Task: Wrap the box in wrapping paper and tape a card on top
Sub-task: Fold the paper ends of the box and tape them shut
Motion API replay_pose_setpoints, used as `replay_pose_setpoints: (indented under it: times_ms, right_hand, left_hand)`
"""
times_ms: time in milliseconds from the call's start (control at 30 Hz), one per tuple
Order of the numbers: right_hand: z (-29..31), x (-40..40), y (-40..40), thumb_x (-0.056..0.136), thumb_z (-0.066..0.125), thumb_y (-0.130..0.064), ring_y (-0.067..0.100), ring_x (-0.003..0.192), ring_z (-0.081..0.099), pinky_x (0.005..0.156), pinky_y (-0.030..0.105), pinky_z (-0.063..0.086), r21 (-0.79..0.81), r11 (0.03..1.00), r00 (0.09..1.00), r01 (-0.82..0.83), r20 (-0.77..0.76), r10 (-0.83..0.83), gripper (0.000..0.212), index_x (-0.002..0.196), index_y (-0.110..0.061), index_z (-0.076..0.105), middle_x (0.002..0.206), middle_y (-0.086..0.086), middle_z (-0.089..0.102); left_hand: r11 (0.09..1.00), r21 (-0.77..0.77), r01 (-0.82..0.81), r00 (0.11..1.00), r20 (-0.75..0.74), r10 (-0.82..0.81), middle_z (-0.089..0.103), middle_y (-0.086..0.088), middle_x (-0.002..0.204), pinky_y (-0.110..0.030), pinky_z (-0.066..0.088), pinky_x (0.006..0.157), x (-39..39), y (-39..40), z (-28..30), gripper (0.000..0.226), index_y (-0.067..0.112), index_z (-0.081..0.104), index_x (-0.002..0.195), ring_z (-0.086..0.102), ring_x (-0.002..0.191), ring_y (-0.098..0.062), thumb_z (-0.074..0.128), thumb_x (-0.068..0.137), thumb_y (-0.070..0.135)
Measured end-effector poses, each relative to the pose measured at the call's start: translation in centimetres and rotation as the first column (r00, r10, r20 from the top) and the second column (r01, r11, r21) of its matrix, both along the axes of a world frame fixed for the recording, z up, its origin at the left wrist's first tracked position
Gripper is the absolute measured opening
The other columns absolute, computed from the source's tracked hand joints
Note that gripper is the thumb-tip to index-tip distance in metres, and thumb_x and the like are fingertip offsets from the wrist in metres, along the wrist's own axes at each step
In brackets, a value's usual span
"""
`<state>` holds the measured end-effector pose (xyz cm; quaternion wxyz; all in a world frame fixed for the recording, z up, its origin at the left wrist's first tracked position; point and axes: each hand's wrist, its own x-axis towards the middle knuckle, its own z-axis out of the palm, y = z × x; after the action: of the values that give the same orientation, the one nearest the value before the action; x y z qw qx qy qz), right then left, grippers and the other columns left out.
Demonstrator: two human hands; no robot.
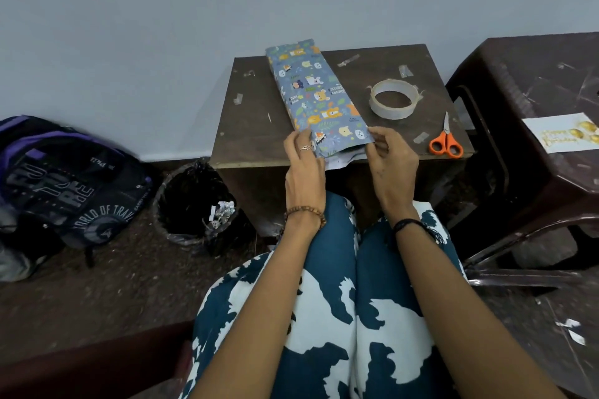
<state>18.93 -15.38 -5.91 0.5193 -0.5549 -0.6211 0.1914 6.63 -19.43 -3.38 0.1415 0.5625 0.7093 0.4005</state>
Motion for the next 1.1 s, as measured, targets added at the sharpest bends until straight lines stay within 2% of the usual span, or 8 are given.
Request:
replay_pose_setpoints:
  times_ms: [100,267,400,500,667,800,900,1100]
  right_hand:
    - [0.0,0.0,0.1,0.089,0.058,-0.008,0.011,0.088,0.063,0.083,0.033,0.053,-0.032,0.999,1.0,0.004,-0.006,-0.004,0.016,0.103,-0.007,0.065,0.1,0.006,0.067]
    - [-0.2,0.0,-0.1,0.089,0.056,-0.005,0.017,0.092,0.063,0.084,0.035,0.053,0.007,1.0,0.999,-0.009,0.054,0.008,0.016,0.102,-0.003,0.066,0.102,0.009,0.067]
    - [0.1,0.6,-0.5,0.086,0.052,0.0,0.01,0.095,0.063,0.084,0.023,0.051,-0.081,0.994,0.997,-0.077,0.021,0.079,0.028,0.11,-0.01,0.063,0.108,0.003,0.066]
    - [0.3,0.8,-0.5,0.087,0.058,-0.008,0.002,0.087,0.06,0.079,0.012,0.047,-0.152,0.984,0.993,-0.096,-0.078,0.085,0.021,0.107,-0.015,0.06,0.098,-0.006,0.064]
    - [-0.3,0.4,0.2,0.089,0.061,-0.027,0.004,0.079,0.055,0.075,0.026,0.049,-0.185,0.983,1.0,0.009,0.007,-0.008,0.013,0.097,-0.016,0.059,0.095,-0.004,0.063]
    - [-0.5,0.6,0.6,0.086,0.063,-0.015,0.005,0.085,0.055,0.077,0.018,0.048,-0.199,0.976,0.995,-0.089,-0.07,0.077,0.016,0.1,-0.015,0.056,0.102,0.001,0.061]
    - [-0.6,0.8,0.4,0.083,0.062,-0.008,0.004,0.088,0.053,0.076,0.01,0.043,-0.207,0.968,0.989,-0.141,-0.071,0.129,0.025,0.104,-0.016,0.053,0.106,0.002,0.058]
    - [-0.6,0.1,0.2,0.088,0.059,-0.016,0.01,0.088,0.049,0.074,0.024,0.042,-0.184,0.979,0.995,-0.086,0.026,0.092,0.019,0.105,-0.013,0.051,0.103,-0.001,0.052]
  left_hand:
    - [1.0,0.005,-0.023,0.999,-0.042,0.024,0.036,-0.007,0.127,-0.042,0.047,0.065,0.0,-0.2,0.1,0.029,0.007,0.044,0.119,0.053,0.07,-0.028,0.045,0.091,0.003]
    - [0.993,-0.117,-0.015,1.0,-0.021,0.013,0.038,-0.015,0.129,-0.034,0.042,0.072,-0.5,0.1,-0.3,0.038,-0.001,0.035,0.13,0.054,0.092,-0.033,0.039,0.092,-0.002]
    - [0.999,-0.046,-0.009,0.999,0.03,0.01,0.036,-0.006,0.13,-0.041,0.049,0.068,-0.3,-0.6,-0.1,0.038,0.008,0.042,0.124,0.057,0.077,-0.027,0.046,0.088,-0.003]
    - [0.995,-0.085,-0.059,0.989,0.128,0.069,0.042,-0.005,0.128,-0.03,0.041,0.066,-0.5,-0.6,-0.3,0.038,0.01,0.038,0.125,0.056,0.082,-0.022,0.051,0.089,0.008]
    - [0.984,-0.149,-0.093,0.976,0.184,0.12,0.051,-0.008,0.114,-0.024,0.034,0.063,-1.0,0.0,-0.8,0.031,0.008,0.038,0.115,0.052,0.078,-0.018,0.055,0.09,0.012]
    - [0.987,-0.137,-0.081,0.981,0.162,0.103,0.046,-0.01,0.117,-0.015,0.031,0.061,-0.9,0.7,-1.2,0.032,0.005,0.04,0.112,0.046,0.077,-0.012,0.058,0.085,0.005]
    - [0.988,-0.134,-0.075,0.981,0.168,0.097,0.044,-0.01,0.118,-0.016,0.032,0.062,-0.9,0.9,-1.6,0.036,0.004,0.041,0.112,0.05,0.081,-0.016,0.06,0.082,0.001]
    - [0.989,-0.134,-0.069,0.978,0.186,0.094,0.042,-0.008,0.12,-0.022,0.037,0.068,-0.8,1.0,-1.9,0.04,0.006,0.04,0.113,0.053,0.091,-0.019,0.061,0.08,0.0]
